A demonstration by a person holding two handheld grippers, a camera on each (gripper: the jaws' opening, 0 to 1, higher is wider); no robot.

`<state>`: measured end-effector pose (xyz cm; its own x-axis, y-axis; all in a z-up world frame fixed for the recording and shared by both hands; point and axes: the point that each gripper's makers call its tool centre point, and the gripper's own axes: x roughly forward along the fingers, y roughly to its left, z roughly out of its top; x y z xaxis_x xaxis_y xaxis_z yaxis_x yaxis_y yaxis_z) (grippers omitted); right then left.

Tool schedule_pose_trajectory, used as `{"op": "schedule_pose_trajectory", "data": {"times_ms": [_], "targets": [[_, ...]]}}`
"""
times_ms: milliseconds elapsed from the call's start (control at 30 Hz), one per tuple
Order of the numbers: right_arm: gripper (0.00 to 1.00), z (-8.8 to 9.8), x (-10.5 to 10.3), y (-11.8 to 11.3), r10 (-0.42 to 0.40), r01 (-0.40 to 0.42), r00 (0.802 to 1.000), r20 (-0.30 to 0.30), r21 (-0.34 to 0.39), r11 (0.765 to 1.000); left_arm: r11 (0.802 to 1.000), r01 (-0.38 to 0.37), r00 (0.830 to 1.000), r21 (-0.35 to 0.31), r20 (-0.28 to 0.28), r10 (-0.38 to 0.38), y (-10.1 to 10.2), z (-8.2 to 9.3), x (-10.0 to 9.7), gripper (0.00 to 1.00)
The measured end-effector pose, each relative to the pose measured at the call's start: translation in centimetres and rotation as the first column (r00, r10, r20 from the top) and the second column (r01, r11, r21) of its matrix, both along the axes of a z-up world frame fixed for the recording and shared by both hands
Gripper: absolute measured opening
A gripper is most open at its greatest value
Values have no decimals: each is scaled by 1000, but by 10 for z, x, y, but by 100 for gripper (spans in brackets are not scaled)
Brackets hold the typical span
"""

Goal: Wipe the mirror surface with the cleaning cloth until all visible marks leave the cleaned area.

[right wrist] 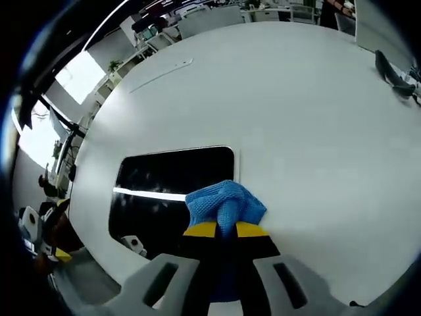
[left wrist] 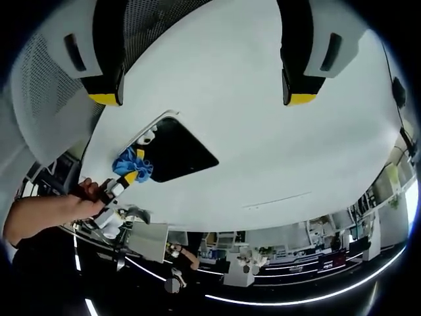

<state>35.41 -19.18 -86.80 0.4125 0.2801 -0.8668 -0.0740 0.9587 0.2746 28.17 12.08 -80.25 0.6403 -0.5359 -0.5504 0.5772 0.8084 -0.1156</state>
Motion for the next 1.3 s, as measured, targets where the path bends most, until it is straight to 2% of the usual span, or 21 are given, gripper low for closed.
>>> {"op": "schedule_pose_trajectory", "data": {"times_ms": [600, 933, 1000, 1300], "targets": [[3, 2, -22, 5, 17, -17, 1000, 1, -18, 1000, 1000, -12, 1000, 6, 29, 12, 2, 5, 0, 99], [3, 0, -35, 3, -18, 18, 999, -27, -2, 1000, 1000, 5, 1000, 3, 11, -5, -1, 3, -1, 99], [3, 1, -40, 3, 11, -11, 999, -37, -20, 1000, 1000, 8, 1000, -1, 10, -8, -2, 3, -2, 99], [3, 0, -39, 3, 7, -7, 1000, -27, -32, 999, 1000, 10, 1000, -7, 9, -10, -3, 4, -3, 99]]}}
